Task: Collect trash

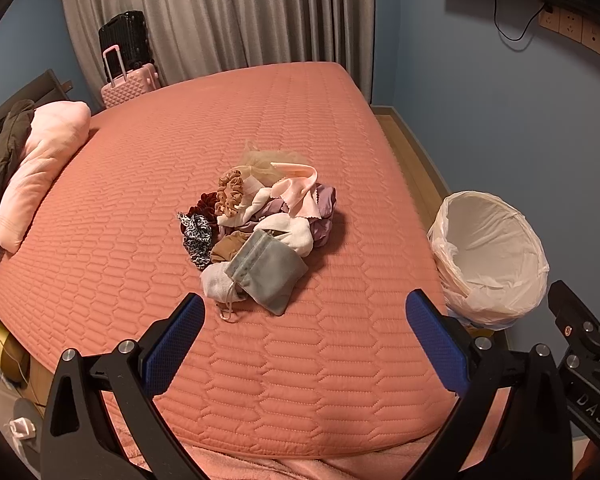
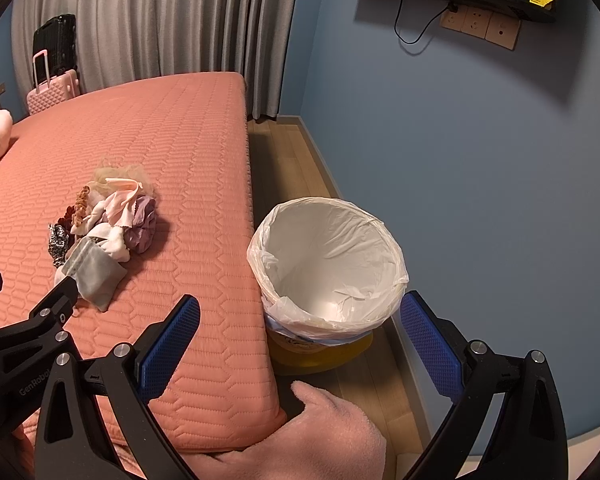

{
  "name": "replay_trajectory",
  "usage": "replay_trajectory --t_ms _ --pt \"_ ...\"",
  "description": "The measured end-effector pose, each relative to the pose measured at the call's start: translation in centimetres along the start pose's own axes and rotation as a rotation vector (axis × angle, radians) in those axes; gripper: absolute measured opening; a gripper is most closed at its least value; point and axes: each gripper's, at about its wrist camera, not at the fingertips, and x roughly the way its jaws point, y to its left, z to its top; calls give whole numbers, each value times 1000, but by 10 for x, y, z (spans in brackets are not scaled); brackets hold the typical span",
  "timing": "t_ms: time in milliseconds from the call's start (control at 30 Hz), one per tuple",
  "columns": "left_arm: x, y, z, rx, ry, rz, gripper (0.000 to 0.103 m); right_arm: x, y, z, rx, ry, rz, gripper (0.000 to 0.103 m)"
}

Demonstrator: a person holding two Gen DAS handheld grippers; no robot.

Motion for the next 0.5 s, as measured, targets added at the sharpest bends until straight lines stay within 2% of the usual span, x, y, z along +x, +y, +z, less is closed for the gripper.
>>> replay_trajectory --t_ms 500 --pt "-3 0 -1 1 -8 2 96 -2 -2 1 1 -2 -5 97"
